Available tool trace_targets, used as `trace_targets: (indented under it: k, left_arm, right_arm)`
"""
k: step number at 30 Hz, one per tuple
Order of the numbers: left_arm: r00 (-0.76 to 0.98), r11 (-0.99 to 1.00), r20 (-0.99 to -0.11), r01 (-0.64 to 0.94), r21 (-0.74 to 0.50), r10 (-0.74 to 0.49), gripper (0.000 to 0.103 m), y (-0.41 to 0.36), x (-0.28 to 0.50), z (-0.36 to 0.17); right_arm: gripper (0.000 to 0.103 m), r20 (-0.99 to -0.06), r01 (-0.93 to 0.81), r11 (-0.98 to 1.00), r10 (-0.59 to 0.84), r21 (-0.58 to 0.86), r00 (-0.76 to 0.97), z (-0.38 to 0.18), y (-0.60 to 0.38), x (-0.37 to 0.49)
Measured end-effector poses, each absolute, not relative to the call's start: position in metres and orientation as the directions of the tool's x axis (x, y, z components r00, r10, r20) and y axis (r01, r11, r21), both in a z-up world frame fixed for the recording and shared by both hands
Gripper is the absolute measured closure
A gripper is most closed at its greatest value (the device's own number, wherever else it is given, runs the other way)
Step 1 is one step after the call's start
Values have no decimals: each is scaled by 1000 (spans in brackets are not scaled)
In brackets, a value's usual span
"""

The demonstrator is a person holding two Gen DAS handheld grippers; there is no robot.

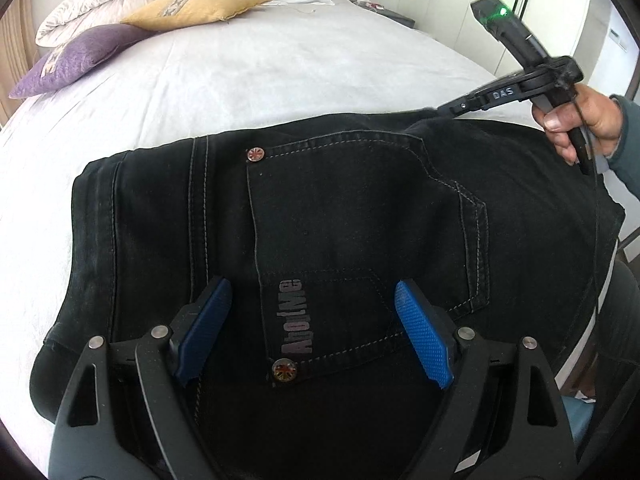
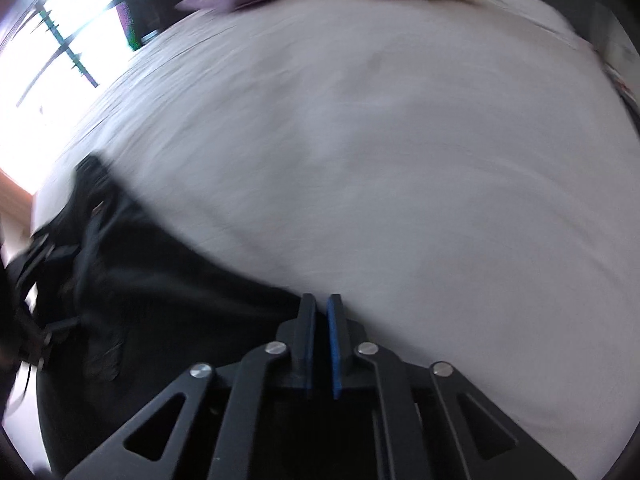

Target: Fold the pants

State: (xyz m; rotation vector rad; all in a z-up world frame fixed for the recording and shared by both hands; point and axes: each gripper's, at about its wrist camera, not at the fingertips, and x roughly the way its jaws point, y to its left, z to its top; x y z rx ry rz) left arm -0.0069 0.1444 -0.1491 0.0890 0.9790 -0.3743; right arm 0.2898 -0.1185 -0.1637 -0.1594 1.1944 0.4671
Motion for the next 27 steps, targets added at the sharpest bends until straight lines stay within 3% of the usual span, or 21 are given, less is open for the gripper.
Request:
trace_targets:
  k: [7,9,11,13,16,18,21,24,27]
  left_arm:
    - [531,939,-808,334,-78,-256,20,145,-22,-142]
    - [537,942,-806,328,-75,-251,20,144,-27,-140]
    - [535,943,-809,324,-69,-243,20,145,-33,-140]
    - [528,945,-814,317,-76,-243,20,147,-29,-142]
    - [521,946,-818,315,-81,-244,20,148,-29,-141]
    - [522,944,-816,320,-81,-247,20,149,-31,-141]
    - [523,944,-816,319,-80,-245,20,150,-34,-141]
    - [524,947,-819,314,-72,-236,20,147,-31,-141]
    - [521,949,-824,307,-65,-225,20,145,-29,-139]
  right_arm:
    - [102,-823,-367,896,396,250,407,-119,-134,258]
    - [102,-774,-427,818,539,385,333,-114,-118,247]
    - [102,-774,-486,769,579,415,256,-123,-90,239]
    - [102,-803,-512,752,567,414,184,-142,-67,238]
    - [103,-841,-451,815,496,364,217,-168,-83,244]
    - [103,-805,-409,804,548,432,228,-174,-109,243]
    - [103,-818,-317,878,459,358,348,-173,-159,224]
    - [103,-785,-173,884,466,435,407,-180,-236,200]
    - [103,-775,-47,911,375,409,509,-172,-303,170]
